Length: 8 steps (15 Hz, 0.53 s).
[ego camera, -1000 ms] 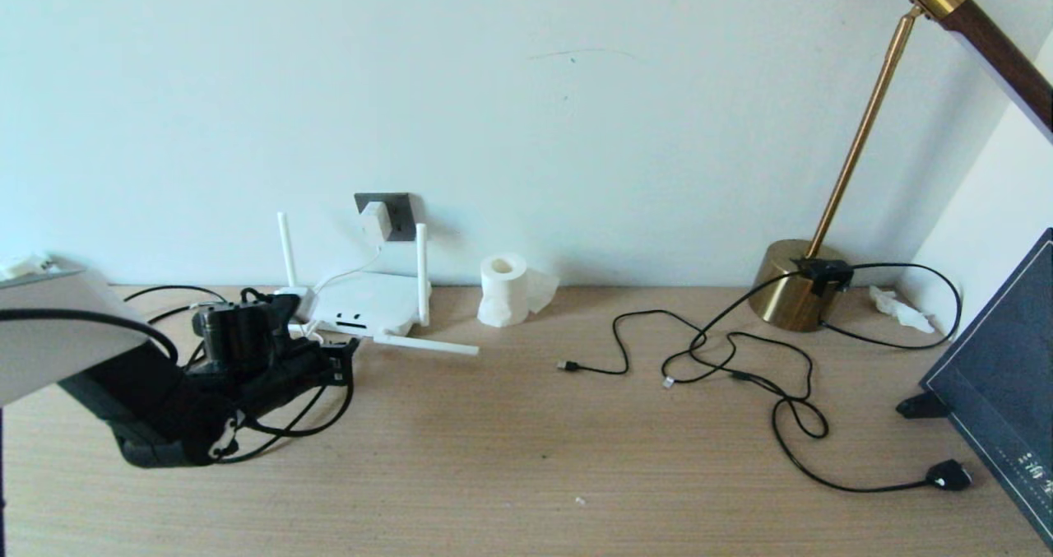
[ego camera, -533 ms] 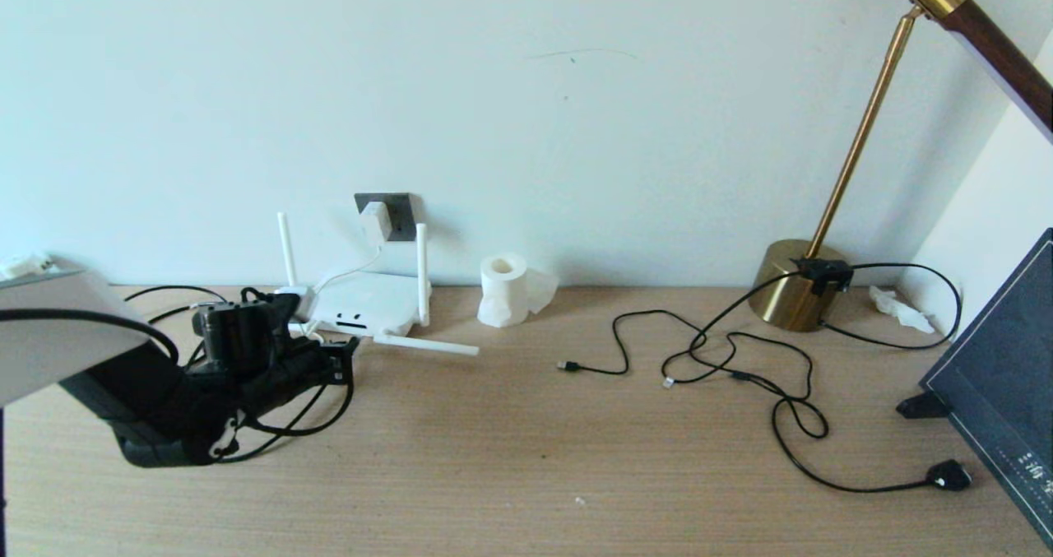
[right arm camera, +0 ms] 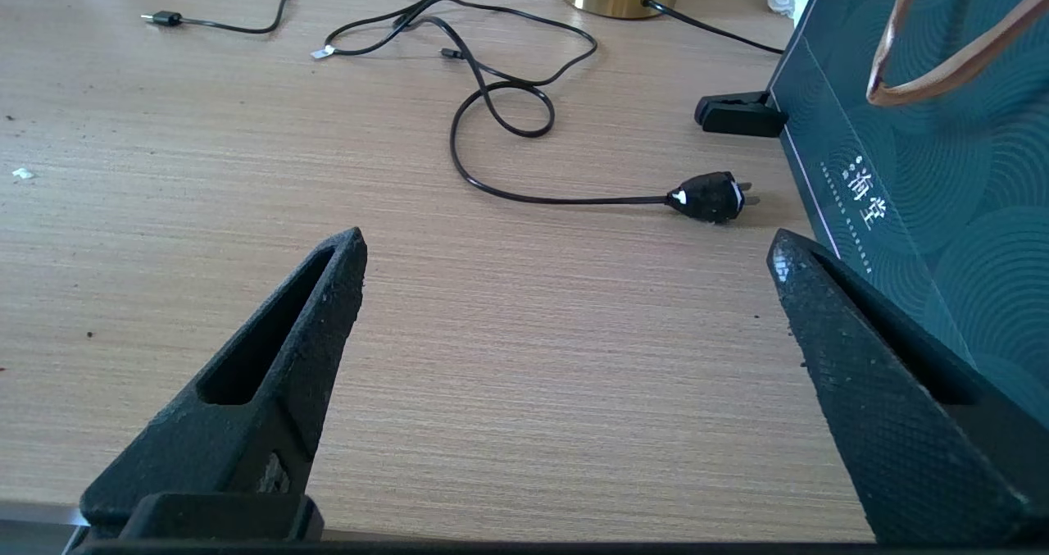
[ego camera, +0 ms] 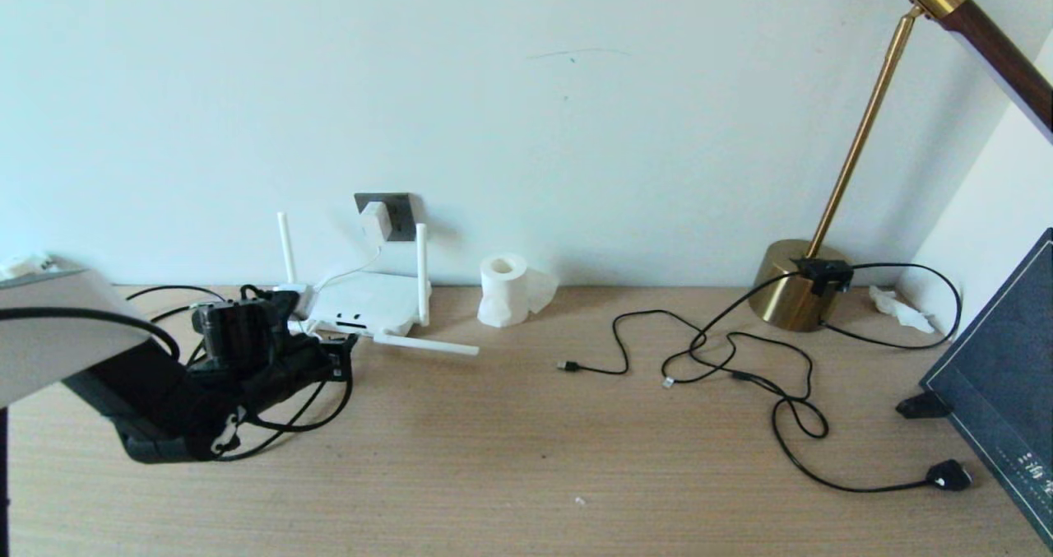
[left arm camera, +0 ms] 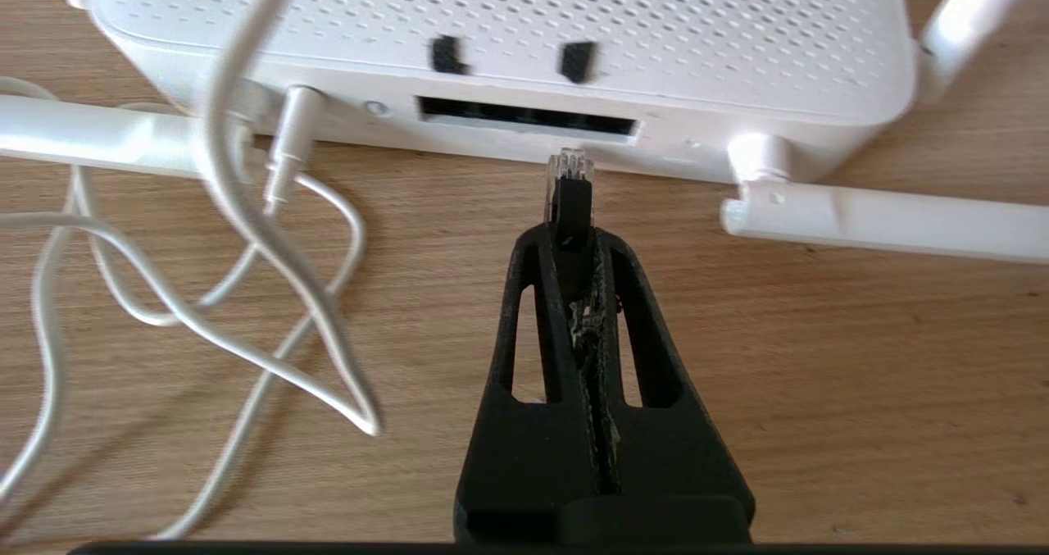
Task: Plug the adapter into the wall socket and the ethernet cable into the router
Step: Align cable and router interface
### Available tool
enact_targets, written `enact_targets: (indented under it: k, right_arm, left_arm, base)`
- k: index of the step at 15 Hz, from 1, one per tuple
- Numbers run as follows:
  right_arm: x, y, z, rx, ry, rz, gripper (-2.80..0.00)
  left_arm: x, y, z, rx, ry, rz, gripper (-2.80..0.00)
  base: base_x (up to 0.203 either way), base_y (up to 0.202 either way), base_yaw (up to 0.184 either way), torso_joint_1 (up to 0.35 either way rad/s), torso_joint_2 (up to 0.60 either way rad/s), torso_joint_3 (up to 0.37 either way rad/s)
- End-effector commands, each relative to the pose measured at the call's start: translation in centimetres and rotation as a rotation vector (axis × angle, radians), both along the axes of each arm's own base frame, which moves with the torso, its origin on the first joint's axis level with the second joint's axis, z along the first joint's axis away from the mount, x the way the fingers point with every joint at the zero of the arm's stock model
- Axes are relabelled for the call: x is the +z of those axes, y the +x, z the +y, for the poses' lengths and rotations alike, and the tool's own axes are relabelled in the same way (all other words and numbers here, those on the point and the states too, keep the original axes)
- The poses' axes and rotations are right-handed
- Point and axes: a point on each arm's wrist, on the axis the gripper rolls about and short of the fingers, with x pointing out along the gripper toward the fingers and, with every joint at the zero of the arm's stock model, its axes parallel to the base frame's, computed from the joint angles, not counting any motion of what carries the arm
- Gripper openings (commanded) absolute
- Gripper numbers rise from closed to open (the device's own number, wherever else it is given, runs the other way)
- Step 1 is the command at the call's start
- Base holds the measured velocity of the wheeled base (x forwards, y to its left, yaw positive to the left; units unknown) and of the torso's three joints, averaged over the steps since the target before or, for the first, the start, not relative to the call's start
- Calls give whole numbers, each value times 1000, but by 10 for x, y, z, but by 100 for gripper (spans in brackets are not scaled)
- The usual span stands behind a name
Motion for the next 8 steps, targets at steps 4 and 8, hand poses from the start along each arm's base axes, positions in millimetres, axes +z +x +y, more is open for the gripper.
enact_targets:
  k: [4,8]
  right_arm:
    - [0,0,0,1,0,2,0]
    - [0,0,0,1,0,2,0]
  left_arm:
    - [-3,2,2,3,1,3,-280]
    - [-3,2,1,2,1,3,-280]
  base:
    - [0,0,0,0,0,0]
    - [0,0,0,0,0,0]
